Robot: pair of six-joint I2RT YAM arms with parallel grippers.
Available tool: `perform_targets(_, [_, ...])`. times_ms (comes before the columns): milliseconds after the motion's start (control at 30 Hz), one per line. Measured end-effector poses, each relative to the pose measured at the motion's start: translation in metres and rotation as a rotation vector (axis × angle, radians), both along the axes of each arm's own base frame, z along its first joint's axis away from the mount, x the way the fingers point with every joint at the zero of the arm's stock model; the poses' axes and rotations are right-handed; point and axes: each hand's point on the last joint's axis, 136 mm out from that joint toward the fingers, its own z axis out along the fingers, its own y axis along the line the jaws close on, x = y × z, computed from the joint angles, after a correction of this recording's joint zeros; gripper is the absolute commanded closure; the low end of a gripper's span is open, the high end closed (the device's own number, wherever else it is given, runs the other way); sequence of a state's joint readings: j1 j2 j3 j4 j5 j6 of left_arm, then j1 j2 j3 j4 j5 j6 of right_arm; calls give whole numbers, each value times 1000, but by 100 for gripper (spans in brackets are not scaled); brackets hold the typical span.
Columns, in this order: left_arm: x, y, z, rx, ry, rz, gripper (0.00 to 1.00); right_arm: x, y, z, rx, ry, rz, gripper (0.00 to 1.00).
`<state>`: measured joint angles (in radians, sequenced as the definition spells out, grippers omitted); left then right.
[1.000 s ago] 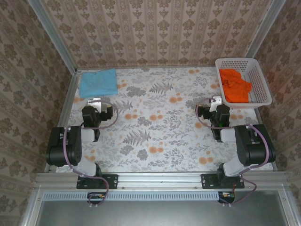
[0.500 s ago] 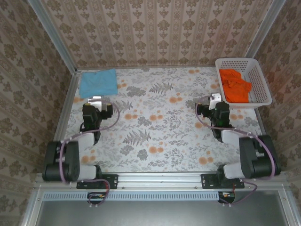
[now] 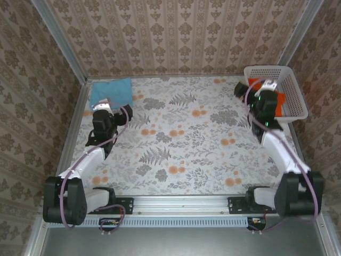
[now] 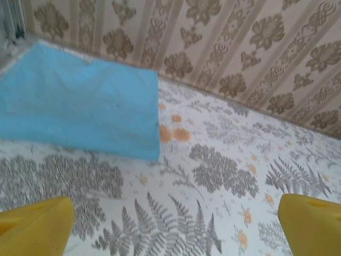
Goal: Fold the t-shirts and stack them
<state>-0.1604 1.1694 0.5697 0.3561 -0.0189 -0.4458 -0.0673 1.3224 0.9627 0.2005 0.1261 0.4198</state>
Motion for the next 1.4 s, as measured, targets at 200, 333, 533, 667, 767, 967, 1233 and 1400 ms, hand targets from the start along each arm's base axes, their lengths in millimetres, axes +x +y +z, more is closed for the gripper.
perform_targets(200, [-3,-14,-13,-25,56,-29,0,49,-107,-58,99,271,-325,0])
perform_targets(333, [-1,-25,-24,-27,93,-70,0,57,-159,-136,170,494,-449,0])
perform_targets(533, [6,-40,-24,-40,113,-125,0,62,-179,-227,231,739,-484,4])
perform_targets(667, [8,-49,-24,-47,120,-163,0,76,-171,-243,262,778,-431,22])
perform_targets(767, [8,-52,-28,-51,133,-179,0,88,-165,-236,284,761,-374,52])
perform_targets(967, [7,-55,-28,-53,132,-196,0,93,-156,-229,335,708,-316,100])
perform_targets(1233, [6,-58,-25,-59,126,-215,0,63,-127,-114,259,485,-295,100])
perform_targets(1400, [2,-66,-17,-68,108,-248,0,49,-80,26,157,144,-206,100])
